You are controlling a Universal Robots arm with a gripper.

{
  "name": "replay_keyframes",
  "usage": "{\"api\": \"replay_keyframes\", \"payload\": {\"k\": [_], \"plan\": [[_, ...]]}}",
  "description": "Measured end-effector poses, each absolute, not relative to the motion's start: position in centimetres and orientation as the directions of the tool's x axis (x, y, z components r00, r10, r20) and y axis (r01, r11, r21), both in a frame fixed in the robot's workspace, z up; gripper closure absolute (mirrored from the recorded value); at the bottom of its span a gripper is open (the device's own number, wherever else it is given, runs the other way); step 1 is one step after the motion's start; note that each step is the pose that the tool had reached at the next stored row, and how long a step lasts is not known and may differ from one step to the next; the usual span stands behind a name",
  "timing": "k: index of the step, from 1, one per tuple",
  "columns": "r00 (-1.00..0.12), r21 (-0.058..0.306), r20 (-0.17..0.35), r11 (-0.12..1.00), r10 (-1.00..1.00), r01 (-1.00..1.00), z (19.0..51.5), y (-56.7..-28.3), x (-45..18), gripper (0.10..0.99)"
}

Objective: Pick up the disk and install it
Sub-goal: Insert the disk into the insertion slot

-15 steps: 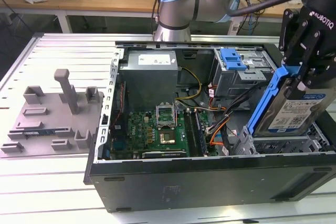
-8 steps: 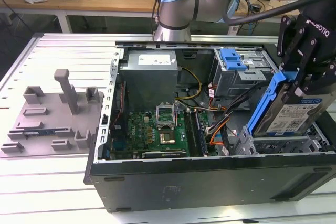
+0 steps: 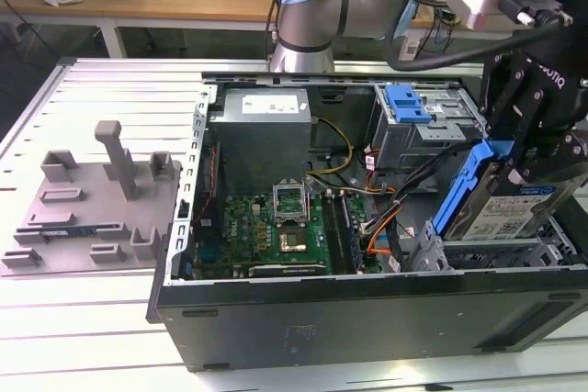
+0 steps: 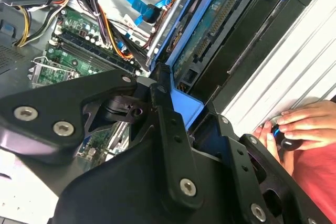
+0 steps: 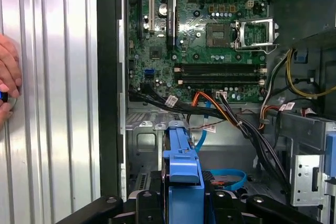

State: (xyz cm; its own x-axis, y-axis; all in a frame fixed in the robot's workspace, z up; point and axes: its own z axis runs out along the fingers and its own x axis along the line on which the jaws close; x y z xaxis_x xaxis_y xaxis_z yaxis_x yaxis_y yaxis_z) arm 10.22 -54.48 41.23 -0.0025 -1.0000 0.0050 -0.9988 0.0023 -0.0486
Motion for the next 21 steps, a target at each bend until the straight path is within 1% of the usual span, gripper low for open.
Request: {"api": "replay_keyframes", "payload": {"k": [11, 12, 14, 15, 21], "plan": [[-0.003, -0.049, 0.004, 0.002, -1.000, -0.999, 39.5, -54.8, 10.2, 0.718], [-0.003, -0.049, 0.004, 0.002, -1.000, -0.999, 39.5, -54.8, 10.2, 0.647], [-0.003, -0.049, 0.003, 0.002, -1.000, -0.999, 39.5, -54.8, 10.2, 0.647], [-0.003, -0.049, 0.003, 0.002, -1.000, -0.999, 39.5, -54.8, 10.2, 0.580], [-0.002, -0.049, 0.004, 0.002, -1.000, -0.999, 39.5, -54.7, 10.2, 0.580]]}}
